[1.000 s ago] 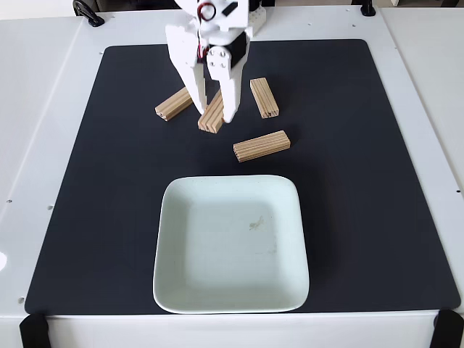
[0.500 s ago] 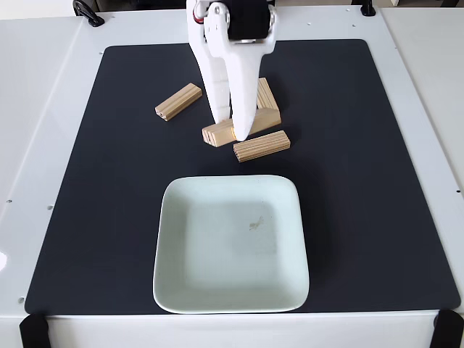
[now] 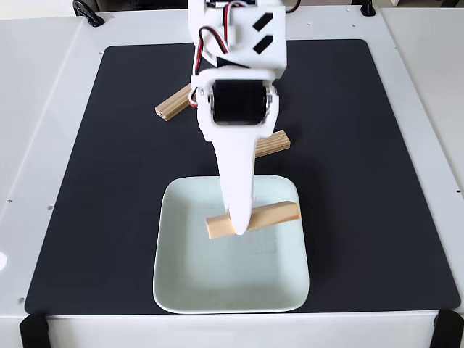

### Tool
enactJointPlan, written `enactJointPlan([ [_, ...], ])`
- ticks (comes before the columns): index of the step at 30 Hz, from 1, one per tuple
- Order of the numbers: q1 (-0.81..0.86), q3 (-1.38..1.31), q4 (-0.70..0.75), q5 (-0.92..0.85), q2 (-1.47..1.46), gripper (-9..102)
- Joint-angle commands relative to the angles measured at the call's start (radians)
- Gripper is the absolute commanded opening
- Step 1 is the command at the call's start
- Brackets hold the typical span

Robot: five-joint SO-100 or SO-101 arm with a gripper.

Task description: Pick up the wooden block and place them on the plate.

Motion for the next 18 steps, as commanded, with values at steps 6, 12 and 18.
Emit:
enactJointPlan([
  [6,0.018,-0.08,-0.02,0.015,-0.12,0],
  [12,0.028,-0.091,0.032,0.026,-0.149,-1],
  [18,0.034,-0.138,0.049,0.055,-0.153,-1],
])
